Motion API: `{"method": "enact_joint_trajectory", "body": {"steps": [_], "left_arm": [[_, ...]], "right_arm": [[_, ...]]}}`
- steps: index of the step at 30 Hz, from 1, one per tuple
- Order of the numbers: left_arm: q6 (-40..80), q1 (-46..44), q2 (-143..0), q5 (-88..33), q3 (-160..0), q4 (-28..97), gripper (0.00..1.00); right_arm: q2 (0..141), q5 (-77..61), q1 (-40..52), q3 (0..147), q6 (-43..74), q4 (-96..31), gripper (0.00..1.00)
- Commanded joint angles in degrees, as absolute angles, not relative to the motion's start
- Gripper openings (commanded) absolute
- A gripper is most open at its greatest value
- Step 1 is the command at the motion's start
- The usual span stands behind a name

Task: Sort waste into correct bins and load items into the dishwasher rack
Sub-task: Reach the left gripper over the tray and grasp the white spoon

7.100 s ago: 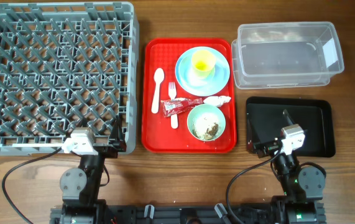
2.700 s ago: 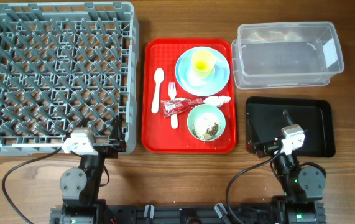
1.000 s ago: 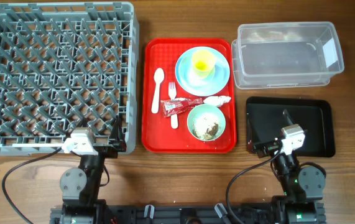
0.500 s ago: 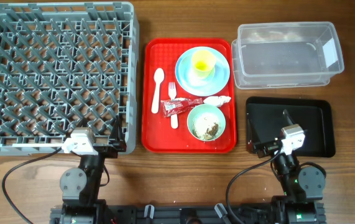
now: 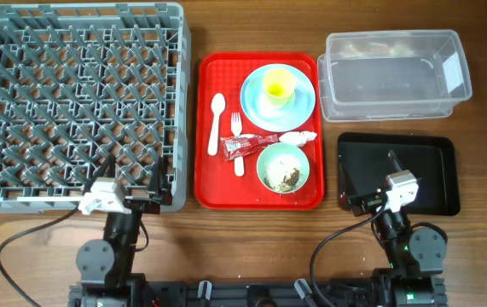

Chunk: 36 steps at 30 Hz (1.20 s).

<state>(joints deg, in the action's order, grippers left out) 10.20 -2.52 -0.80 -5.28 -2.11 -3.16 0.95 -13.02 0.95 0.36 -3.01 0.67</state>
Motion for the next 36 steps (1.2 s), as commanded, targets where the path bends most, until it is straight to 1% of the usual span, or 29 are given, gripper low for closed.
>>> {"method": "enact_joint_trajectory", "body": {"steps": [1, 4, 5, 6, 7, 10, 12, 15, 18, 19, 20, 21, 22, 25, 28, 29, 30, 31, 33, 34, 36], "left_arm": [[9.47, -2.74, -2.50, -10.92, -16.16, 5.26, 1.00], [9.43, -2.74, -10.46, -11.77, -30.55, 14.26, 1.00], [9.43, -2.74, -15.03, -13.19, -36.60, 17.72, 1.00], [9.43, -2.74, -20.18, -14.96, -42.76, 21.34, 1.00], [9.43, -2.74, -29.04, -18.00, -52.69, 28.29, 1.00], [9.43, -2.79, -47.05, -24.32, -71.00, 44.56, 1.00], [9.45, -2.79, -57.06, -26.33, -79.59, 52.71, 1.00], [10.07, -2.79, -67.37, -27.31, -85.08, 54.74, 1.00], [11.22, -2.79, -76.29, -37.69, -85.19, 56.36, 1.00], [11.53, -2.90, -78.89, -38.92, -85.19, 57.06, 1.00], [13.61, -2.92, -81.73, -39.22, -85.19, 58.78, 0.88], [13.78, -3.33, -83.81, -39.18, -85.19, 59.55, 0.09], [13.78, -3.86, -84.93, -39.16, -85.19, 59.66, 0.04], [14.61, -6.96, -87.24, -34.46, -85.19, 58.89, 0.04], [20.32, -14.59, -89.08, -17.23, -85.19, 58.65, 0.04], [20.43, -18.52, -89.82, -10.50, -85.19, 58.41, 0.26], [20.43, -20.29, -90.17, -7.40, -85.19, 58.28, 0.57], [20.40, -21.93, -90.56, -4.29, -85.19, 58.08, 0.62], [20.43, -25.17, -91.72, 2.68, -85.19, 57.58, 0.63], [20.43, -26.00, -92.27, 4.27, -85.17, 57.45, 0.66], [20.43, -27.27, -93.76, 5.10, -85.12, 57.17, 0.65]], "right_arm": [[0.93, -12.45, 0.67, 0.32, -2.61, 0.97, 1.00], [0.93, -12.45, 0.67, 0.32, -2.61, 0.97, 1.00], [0.93, -12.45, 0.67, 0.30, -2.59, 0.97, 1.00], [0.93, -12.45, 0.67, 0.30, -2.61, 0.97, 1.00], [0.93, -12.45, 0.67, 0.32, -2.59, 0.97, 1.00], [0.93, -12.45, 0.67, 0.30, -2.59, 0.97, 1.00], [0.93, -12.45, 0.67, 0.30, -2.59, 0.97, 1.00], [0.93, -12.45, 0.67, 0.32, -2.59, 0.97, 1.00], [0.93, -12.45, 0.67, 0.32, -2.59, 0.97, 1.00], [0.93, -12.45, 0.67, 0.32, -2.59, 0.97, 1.00], [0.93, -12.47, 0.67, 0.30, -2.57, 0.97, 1.00], [0.93, -12.45, 0.67, 0.32, -2.59, 0.97, 1.00], [0.93, -12.45, 0.67, 0.30, -2.61, 0.97, 1.00], [0.93, -12.45, 0.67, 0.32, -2.59, 0.97, 1.00], [0.93, -12.45, 0.67, 0.30, -2.61, 0.97, 1.00], [0.93, -12.45, 0.67, 0.30, -2.61, 0.97, 1.00], [0.93, -12.45, 0.67, 0.32, -2.59, 0.97, 1.00], [0.93, -12.47, 0.67, 0.30, -2.57, 0.97, 1.00], [0.93, -12.45, 0.67, 0.30, -2.59, 0.97, 1.00], [0.93, -12.47, 0.67, 0.32, -2.59, 0.97, 1.00], [0.93, -12.47, 0.67, 0.32, -2.57, 0.97, 1.00]]}}
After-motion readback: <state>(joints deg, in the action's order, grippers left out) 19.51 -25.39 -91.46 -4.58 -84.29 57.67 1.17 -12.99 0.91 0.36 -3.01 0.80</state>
